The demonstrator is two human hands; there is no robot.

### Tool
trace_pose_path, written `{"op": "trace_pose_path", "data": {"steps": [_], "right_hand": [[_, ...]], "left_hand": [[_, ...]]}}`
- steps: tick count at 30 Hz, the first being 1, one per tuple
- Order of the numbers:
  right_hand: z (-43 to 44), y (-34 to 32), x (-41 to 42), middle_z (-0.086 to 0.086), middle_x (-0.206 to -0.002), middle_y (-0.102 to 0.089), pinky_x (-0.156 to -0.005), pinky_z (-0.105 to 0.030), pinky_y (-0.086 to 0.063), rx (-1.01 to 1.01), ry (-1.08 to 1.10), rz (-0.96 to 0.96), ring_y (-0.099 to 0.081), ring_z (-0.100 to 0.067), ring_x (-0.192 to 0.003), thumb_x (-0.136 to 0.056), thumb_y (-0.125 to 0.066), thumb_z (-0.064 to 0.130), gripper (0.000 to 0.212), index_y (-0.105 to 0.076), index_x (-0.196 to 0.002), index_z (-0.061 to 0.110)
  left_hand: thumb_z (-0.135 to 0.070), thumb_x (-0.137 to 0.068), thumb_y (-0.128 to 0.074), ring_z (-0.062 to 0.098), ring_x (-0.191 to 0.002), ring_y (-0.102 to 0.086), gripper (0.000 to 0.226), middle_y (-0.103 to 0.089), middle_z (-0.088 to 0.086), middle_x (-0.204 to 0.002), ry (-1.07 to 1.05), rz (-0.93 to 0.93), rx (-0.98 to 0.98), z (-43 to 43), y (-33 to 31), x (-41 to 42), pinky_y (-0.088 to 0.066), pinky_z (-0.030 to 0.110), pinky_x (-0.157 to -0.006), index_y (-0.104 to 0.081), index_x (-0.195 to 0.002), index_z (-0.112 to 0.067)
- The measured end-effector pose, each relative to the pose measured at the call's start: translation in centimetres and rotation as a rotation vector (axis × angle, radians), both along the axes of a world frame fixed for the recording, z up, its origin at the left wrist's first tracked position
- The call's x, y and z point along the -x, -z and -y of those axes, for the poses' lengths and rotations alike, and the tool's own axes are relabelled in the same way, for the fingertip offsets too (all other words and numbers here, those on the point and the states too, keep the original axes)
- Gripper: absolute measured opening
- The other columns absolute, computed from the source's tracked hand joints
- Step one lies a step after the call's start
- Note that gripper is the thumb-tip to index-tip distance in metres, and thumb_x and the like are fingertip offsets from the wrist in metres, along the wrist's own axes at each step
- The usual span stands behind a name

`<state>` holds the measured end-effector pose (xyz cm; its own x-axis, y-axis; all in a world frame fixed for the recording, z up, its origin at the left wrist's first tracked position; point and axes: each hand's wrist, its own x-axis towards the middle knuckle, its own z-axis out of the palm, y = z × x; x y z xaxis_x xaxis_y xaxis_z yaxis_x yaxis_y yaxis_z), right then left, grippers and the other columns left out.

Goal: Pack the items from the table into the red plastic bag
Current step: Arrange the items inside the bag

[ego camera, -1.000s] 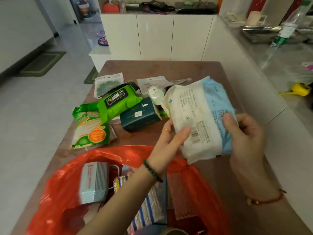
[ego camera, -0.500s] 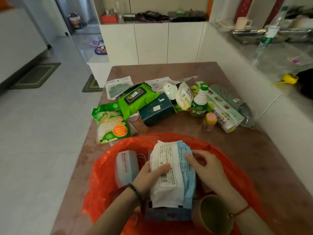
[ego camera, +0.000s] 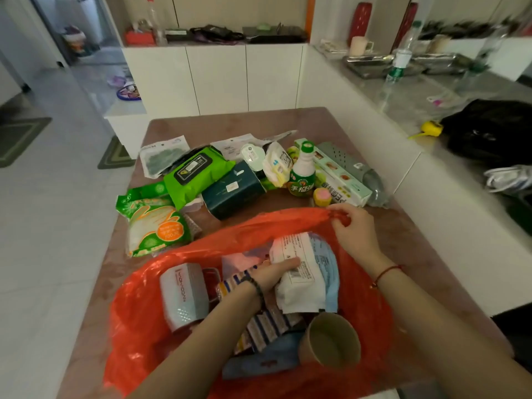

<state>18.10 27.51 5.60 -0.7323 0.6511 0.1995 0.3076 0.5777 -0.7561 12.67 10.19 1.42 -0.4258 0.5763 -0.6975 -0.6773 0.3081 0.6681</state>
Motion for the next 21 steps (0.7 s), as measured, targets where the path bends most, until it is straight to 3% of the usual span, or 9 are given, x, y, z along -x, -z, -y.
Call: {"op": "trace_pose_path", "data": {"steps": [1, 3, 6, 8, 10, 12, 15, 18, 21], "right_hand": [[-0.1, -0.3, 0.1, -0.001, -0.096, -0.069, -0.074, -0.001, -0.041, 0.030, -0.008, -0.020, -0.060, -0.011, -0.089, -0.079, -0.058, -0.002, 0.028, -0.071, -0.098, 0.013], [-0.5, -0.7, 0.3, 0.003, -0.093, -0.065, -0.067, 0.004, -0.037, 0.068, -0.057, -0.023, -0.057, -0.008, -0.088, -0.079, -0.058, -0.004, 0.028, -0.071, -0.099, 0.012], [-1.2, -0.8, 0.3, 0.004, -0.091, -0.065, -0.071, -0.001, -0.039, 0.112, -0.111, 0.007, -0.059, -0.009, -0.089, -0.079, -0.059, -0.003, 0.027, -0.072, -0.099, 0.012], [-1.8, -0.9, 0.1, 0.003, -0.089, -0.066, -0.075, -0.010, -0.043, 0.120, -0.100, 0.020, -0.060, -0.010, -0.089, -0.079, -0.060, -0.002, 0.027, -0.072, -0.097, 0.012], [-2.5, -0.9, -0.1, 0.004, -0.086, -0.067, -0.071, -0.004, -0.042, 0.095, -0.084, 0.027, -0.060, -0.007, -0.083, -0.078, -0.062, 0.000, 0.025, -0.073, -0.095, 0.014], [-3.0, -1.0, -0.2, 0.007, -0.083, -0.065, -0.066, 0.003, -0.040, 0.075, -0.097, 0.041, -0.059, -0.003, -0.077, -0.077, -0.063, 0.002, 0.024, -0.073, -0.094, 0.015], [-3.4, -0.9, -0.4, 0.006, -0.087, -0.065, -0.076, -0.008, -0.047, 0.084, -0.209, 0.155, -0.060, -0.005, -0.082, -0.078, -0.064, 0.005, 0.024, -0.071, -0.097, 0.016], [-4.1, -1.6, -0.5, 0.006, -0.099, -0.064, -0.073, -0.004, -0.042, 0.138, -0.383, 0.334, -0.058, -0.006, -0.091, -0.079, -0.069, 0.019, 0.031, -0.065, -0.109, 0.017], [-5.8, -3.1, 0.4, 0.003, -0.103, -0.066, -0.074, -0.015, -0.046, 0.288, -0.385, 0.309, -0.061, -0.006, -0.090, -0.081, -0.065, 0.037, 0.031, -0.064, -0.108, 0.024]], "left_hand": [[-0.023, -0.079, -0.067, 0.024, -0.086, -0.065, 0.034, -0.068, 0.012, -0.101, -0.009, 0.021, -0.013, -0.8, 0.0, 0.0, -0.052, 0.039, -0.087, -0.061, -0.107, -0.005], [-0.022, -0.077, -0.069, 0.024, -0.088, -0.066, 0.041, -0.069, 0.012, -0.102, -0.051, 0.024, -0.035, -2.5, 0.4, 0.2, -0.055, 0.038, -0.082, -0.060, -0.112, -0.003], [-0.031, -0.069, -0.076, 0.025, -0.094, -0.066, 0.066, -0.065, 0.012, -0.115, -0.119, -0.020, -0.028, -4.7, 1.1, 0.6, -0.057, 0.036, -0.078, -0.051, -0.124, -0.003], [-0.045, -0.061, -0.079, 0.025, -0.107, -0.060, 0.088, -0.057, 0.009, -0.127, -0.054, -0.084, 0.043, -5.7, 1.3, 0.4, -0.052, 0.039, -0.091, -0.043, -0.131, -0.004], [-0.038, -0.070, -0.074, 0.026, -0.119, -0.053, 0.080, -0.051, 0.008, -0.134, -0.004, -0.207, 0.131, -6.2, 1.3, 0.0, -0.044, 0.038, -0.102, -0.037, -0.134, -0.008], [-0.035, -0.078, -0.066, 0.025, -0.118, -0.053, 0.060, -0.054, 0.007, -0.131, 0.089, -0.400, 0.241, -6.4, 1.3, -0.2, -0.044, 0.037, -0.102, -0.042, -0.128, -0.011], [-0.046, -0.082, -0.056, 0.023, -0.112, -0.056, 0.050, -0.058, 0.006, -0.124, 0.371, -0.696, 0.426, -5.8, -0.1, 0.0, -0.047, 0.035, -0.095, -0.050, -0.121, -0.016], [-0.052, -0.085, -0.046, 0.021, -0.107, -0.056, 0.048, -0.059, 0.004, -0.119, 0.593, -0.686, 0.550, -4.1, -2.5, 1.0, -0.046, 0.031, -0.087, -0.052, -0.118, -0.016], [-0.056, -0.086, -0.041, 0.018, -0.096, -0.061, 0.052, -0.065, 0.003, -0.108, 0.624, -0.785, 0.556, -3.0, -5.2, 2.8, -0.051, 0.032, -0.086, -0.060, -0.109, -0.014]]}}
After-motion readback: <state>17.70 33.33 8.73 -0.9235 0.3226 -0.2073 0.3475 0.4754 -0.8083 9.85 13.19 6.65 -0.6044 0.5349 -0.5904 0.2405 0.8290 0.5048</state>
